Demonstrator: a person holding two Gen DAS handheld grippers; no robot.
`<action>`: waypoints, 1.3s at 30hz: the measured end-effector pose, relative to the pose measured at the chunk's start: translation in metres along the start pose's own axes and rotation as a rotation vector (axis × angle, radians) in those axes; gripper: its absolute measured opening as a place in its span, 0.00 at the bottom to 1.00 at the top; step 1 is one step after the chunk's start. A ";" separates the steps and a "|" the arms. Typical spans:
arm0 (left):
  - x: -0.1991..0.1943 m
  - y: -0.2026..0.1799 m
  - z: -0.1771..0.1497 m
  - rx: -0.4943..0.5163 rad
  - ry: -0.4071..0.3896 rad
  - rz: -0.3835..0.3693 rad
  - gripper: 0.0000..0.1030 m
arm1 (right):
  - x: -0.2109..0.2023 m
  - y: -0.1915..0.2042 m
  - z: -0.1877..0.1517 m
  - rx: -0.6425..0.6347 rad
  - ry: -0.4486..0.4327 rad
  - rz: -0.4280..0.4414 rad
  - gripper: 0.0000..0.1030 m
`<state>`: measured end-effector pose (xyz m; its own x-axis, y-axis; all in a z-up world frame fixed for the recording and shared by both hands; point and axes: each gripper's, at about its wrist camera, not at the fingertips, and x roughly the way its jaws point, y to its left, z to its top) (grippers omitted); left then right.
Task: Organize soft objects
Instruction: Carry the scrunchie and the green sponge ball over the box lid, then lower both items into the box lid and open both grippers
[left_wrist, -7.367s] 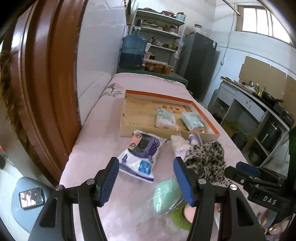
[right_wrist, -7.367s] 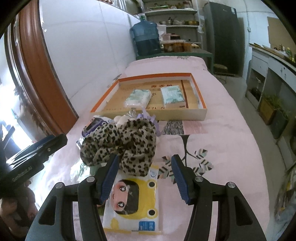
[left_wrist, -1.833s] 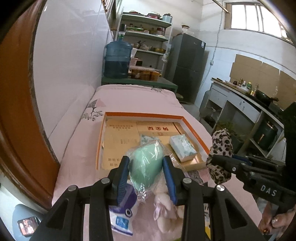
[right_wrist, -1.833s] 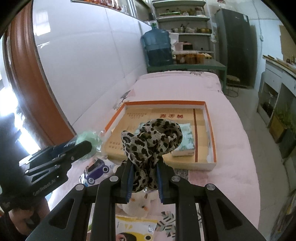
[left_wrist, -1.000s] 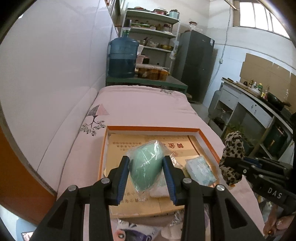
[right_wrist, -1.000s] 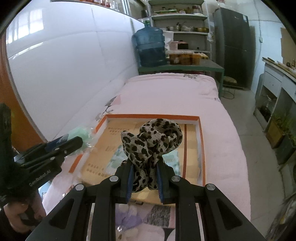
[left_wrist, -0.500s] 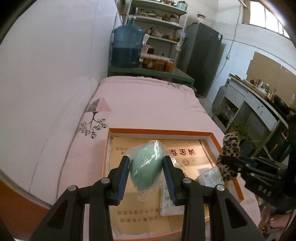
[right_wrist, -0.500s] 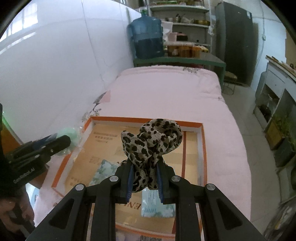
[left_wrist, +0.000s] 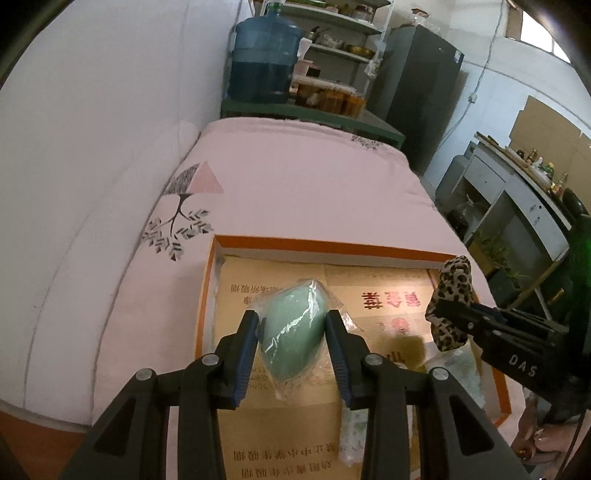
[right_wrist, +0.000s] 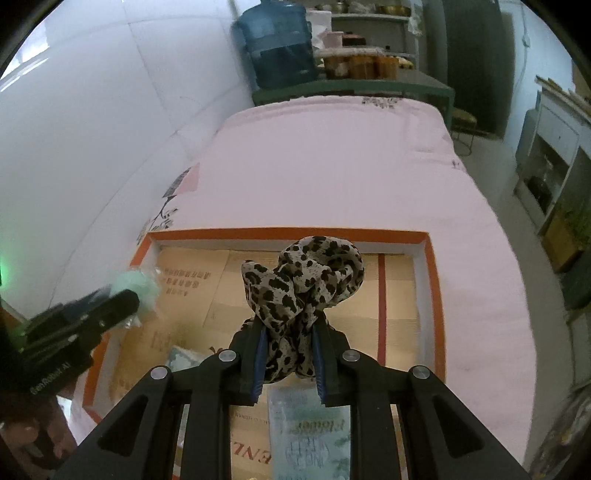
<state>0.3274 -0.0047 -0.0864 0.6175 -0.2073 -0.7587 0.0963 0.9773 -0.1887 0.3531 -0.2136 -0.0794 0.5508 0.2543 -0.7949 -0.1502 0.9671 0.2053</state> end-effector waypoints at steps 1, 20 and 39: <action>0.002 0.001 0.000 -0.002 0.004 0.000 0.36 | 0.003 -0.001 0.000 0.003 0.003 0.001 0.21; 0.025 0.006 -0.005 -0.014 0.048 -0.021 0.39 | 0.028 -0.002 -0.008 0.014 0.042 0.001 0.50; -0.002 -0.003 -0.007 0.024 -0.042 0.014 0.51 | 0.009 -0.018 -0.017 0.069 -0.008 -0.051 0.68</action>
<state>0.3205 -0.0079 -0.0884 0.6512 -0.1921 -0.7342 0.1056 0.9810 -0.1630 0.3466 -0.2283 -0.1004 0.5630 0.2042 -0.8008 -0.0647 0.9769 0.2037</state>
